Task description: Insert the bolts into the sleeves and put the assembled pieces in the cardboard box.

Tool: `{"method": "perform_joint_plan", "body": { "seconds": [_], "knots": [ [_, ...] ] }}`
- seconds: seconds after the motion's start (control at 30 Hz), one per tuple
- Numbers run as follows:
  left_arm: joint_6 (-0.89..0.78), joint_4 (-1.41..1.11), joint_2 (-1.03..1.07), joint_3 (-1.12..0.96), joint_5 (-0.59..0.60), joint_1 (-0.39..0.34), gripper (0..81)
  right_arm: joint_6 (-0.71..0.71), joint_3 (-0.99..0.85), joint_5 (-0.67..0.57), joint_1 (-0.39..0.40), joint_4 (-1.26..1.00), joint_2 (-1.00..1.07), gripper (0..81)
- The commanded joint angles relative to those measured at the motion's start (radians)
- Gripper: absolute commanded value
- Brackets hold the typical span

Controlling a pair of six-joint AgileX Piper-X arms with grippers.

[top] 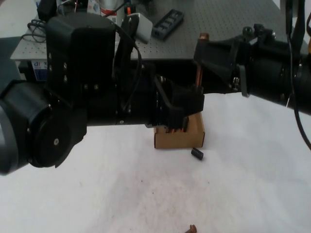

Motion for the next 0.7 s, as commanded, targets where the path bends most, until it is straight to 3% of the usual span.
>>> {"method": "perform_joint_plan", "body": {
  "seconds": [0.0,0.17,0.27,0.33,0.37,0.43,0.57,0.67],
  "knots": [
    [-0.012,-0.025,-0.012,-0.005,-0.039,-0.002,0.7,-0.014,-0.003,-0.050,0.000,0.004,0.000,2.7],
    [-0.028,-0.025,-0.012,-0.005,-0.058,-0.002,0.7,-0.050,-0.003,-0.107,0.000,0.012,0.000,1.1],
    [-0.028,-0.025,-0.012,-0.005,-0.087,-0.002,0.7,-0.075,-0.003,-0.117,0.000,0.012,0.000,21.5],
    [-0.022,-0.032,-0.012,-0.005,-0.116,-0.002,0.7,-0.075,-0.003,-0.104,-0.003,0.012,0.000,40.3],
    [-0.020,-0.038,-0.012,-0.005,-0.129,-0.002,0.7,-0.075,-0.003,-0.093,-0.010,0.015,0.000,44.0],
    [-0.020,-0.063,-0.012,-0.005,-0.195,-0.002,0.7,-0.075,-0.003,-0.095,-0.034,0.036,-0.009,42.4],
    [-0.062,-0.040,0.014,-0.040,-0.469,0.007,0.7,-0.166,-0.003,-0.099,-0.135,0.179,-0.062,37.2],
    [-0.074,0.064,0.113,-0.141,-0.501,0.042,0.7,-0.251,-0.003,-0.087,-0.229,0.347,-0.105,37.2]
  ]
}}
